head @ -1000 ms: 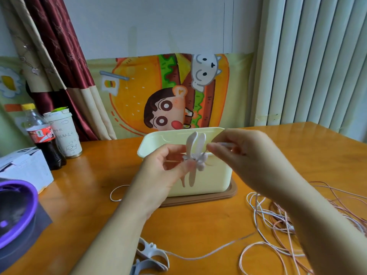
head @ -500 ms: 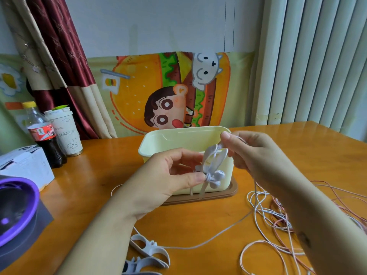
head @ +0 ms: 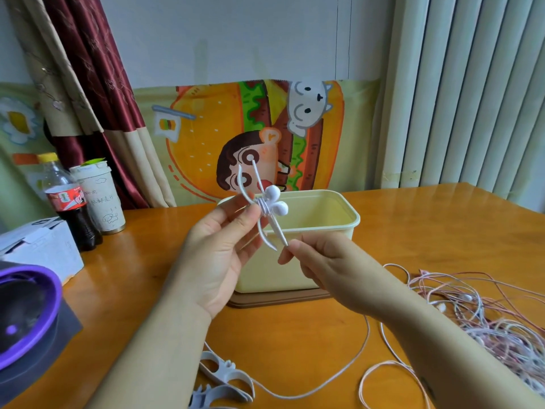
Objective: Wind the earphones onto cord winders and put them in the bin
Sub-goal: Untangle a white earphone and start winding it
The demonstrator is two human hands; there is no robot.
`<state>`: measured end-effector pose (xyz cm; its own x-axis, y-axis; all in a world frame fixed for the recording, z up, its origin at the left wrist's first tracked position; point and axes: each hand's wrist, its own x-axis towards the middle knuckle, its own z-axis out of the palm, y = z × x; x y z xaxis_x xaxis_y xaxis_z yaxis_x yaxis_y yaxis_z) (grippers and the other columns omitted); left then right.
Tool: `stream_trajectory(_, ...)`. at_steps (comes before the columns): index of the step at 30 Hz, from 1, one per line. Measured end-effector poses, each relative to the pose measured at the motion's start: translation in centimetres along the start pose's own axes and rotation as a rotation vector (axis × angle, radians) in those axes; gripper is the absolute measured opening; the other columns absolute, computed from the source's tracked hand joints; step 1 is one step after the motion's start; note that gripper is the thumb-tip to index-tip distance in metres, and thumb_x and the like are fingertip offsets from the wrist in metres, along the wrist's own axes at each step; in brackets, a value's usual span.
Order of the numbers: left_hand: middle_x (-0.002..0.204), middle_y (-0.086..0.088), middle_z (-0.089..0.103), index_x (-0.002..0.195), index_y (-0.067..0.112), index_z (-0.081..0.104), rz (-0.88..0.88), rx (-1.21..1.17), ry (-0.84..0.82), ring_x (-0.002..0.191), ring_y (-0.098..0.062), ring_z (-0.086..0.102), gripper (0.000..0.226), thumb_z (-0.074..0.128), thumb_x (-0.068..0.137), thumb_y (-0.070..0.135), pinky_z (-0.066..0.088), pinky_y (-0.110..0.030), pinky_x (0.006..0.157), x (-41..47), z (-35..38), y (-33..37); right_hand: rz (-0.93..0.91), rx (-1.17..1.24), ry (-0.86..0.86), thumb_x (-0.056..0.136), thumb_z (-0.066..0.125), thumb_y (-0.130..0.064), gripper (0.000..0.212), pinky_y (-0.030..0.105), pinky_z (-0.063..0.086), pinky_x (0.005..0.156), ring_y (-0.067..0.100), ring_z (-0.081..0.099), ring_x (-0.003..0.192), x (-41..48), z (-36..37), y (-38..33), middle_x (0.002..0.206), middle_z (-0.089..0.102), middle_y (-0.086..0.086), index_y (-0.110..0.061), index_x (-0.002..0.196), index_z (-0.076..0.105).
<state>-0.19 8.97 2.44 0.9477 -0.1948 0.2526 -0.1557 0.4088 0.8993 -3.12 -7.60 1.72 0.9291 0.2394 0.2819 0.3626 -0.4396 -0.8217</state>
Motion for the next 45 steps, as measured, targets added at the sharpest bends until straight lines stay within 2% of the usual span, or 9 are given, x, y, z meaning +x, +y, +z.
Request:
stream_trajectory(8,0.099,0.008,0.074,0.096,0.04,0.071,0.149,0.499,0.037,0.098,-0.012,0.069,0.02,0.075,0.078,0.032,0.053,-0.037,0.091,0.2,-0.2,-1.5,-0.145,-0.287,-0.018,0.097,0.048,-0.031,0.025,0.018,0.033,0.047,0.005,0.041,0.048,-1.1,-1.3,-2.0,0.054,0.048,-0.006,-0.022,0.093,0.07)
stream_trajectory(16,0.091,0.015,0.073,0.099,0.036,0.065,0.077,0.709,-0.148,0.088,-0.008,0.068,0.021,0.072,0.082,0.025,0.056,-0.036,0.086,-0.6,1.3,-1.7,-0.163,-0.27,0.293,0.084,0.053,-0.05,0.039,0.017,0.025,0.042,0.006,0.033,0.042,-1.0,-4.4,-1.9,0.044,0.039,-0.008,-0.018,0.065,0.065)
stream_trajectory(19,0.094,0.014,0.073,0.1,0.036,0.066,0.075,0.74,-0.21,0.09,-0.007,0.068,0.022,0.073,0.083,0.024,0.055,-0.033,0.088,-1.0,1.7,-1.5,-0.155,-0.108,0.385,0.078,0.049,-0.057,0.044,0.031,0.033,0.051,0.012,0.038,0.048,-0.8,-4.9,-1.4,0.051,0.043,-0.001,-0.018,0.066,0.064)
stream_trajectory(23,0.094,0.013,0.073,0.1,0.031,0.067,0.066,0.643,-0.313,0.091,-0.005,0.067,0.025,0.074,0.077,0.026,0.054,-0.027,0.086,-1.4,2.1,-0.8,-0.094,0.082,0.438,0.08,0.051,-0.053,0.042,0.029,0.028,0.05,0.013,0.034,0.049,-0.4,-4.3,-0.5,0.049,0.039,-0.005,-0.017,0.061,0.059)
stream_trajectory(26,0.091,0.008,0.072,0.093,0.025,0.075,0.04,0.356,-0.362,0.092,-0.009,0.066,0.021,0.078,0.075,0.015,0.055,-0.027,0.087,-1.6,2.3,-0.2,-0.043,0.166,0.38,0.086,0.052,-0.049,0.044,0.032,0.027,0.053,0.018,0.035,0.055,0.1,-3.2,0.2,0.055,0.043,0.014,-0.011,0.067,0.062)
stream_trajectory(32,0.101,-0.004,0.075,0.097,0.017,0.075,-0.074,-0.112,-0.126,0.093,-0.017,0.07,0.034,0.079,0.063,0.018,0.051,-0.035,0.093,-0.3,1.5,-0.3,0.023,0.094,0.184,0.094,0.049,-0.037,0.046,0.031,0.023,0.052,0.018,0.028,0.056,0.4,-0.7,0.8,0.057,0.037,0.002,0.005,0.077,0.058)
stream_trajectory(35,0.101,-0.002,0.075,0.105,0.017,0.073,-0.115,-0.157,-0.005,0.088,-0.011,0.068,0.038,0.068,0.068,0.024,0.045,-0.035,0.099,-0.1,1.2,-0.4,-0.026,-0.018,0.116,0.096,0.047,-0.036,0.032,0.026,0.025,0.048,0.014,0.029,0.053,0.1,-0.3,0.6,0.058,0.037,0.001,-0.015,0.082,0.068)
stream_trajectory(38,0.086,0.003,0.076,0.083,0.021,0.08,-0.119,-0.175,0.058,0.08,-0.007,0.066,0.02,0.063,0.074,0.022,0.046,-0.03,0.095,-0.1,1.0,-0.4,-0.078,-0.168,0.018,0.098,0.048,-0.028,0.021,0.025,0.031,0.05,0.011,0.036,0.054,-0.1,-0.1,0.3,0.06,0.043,-0.001,-0.035,0.09,0.066)
stream_trajectory(45,0.102,-0.001,0.076,0.108,0.02,0.069,-0.036,0.165,0.109,0.093,-0.011,0.069,0.021,0.062,0.089,0.015,0.05,-0.028,0.079,0.2,0.2,-1.3,-0.151,-0.259,0.124,0.092,0.054,-0.036,0.024,0.021,0.031,0.047,0.005,0.039,0.048,-0.8,-2.1,-1.5,0.055,0.049,-0.003,-0.022,0.086,0.072)
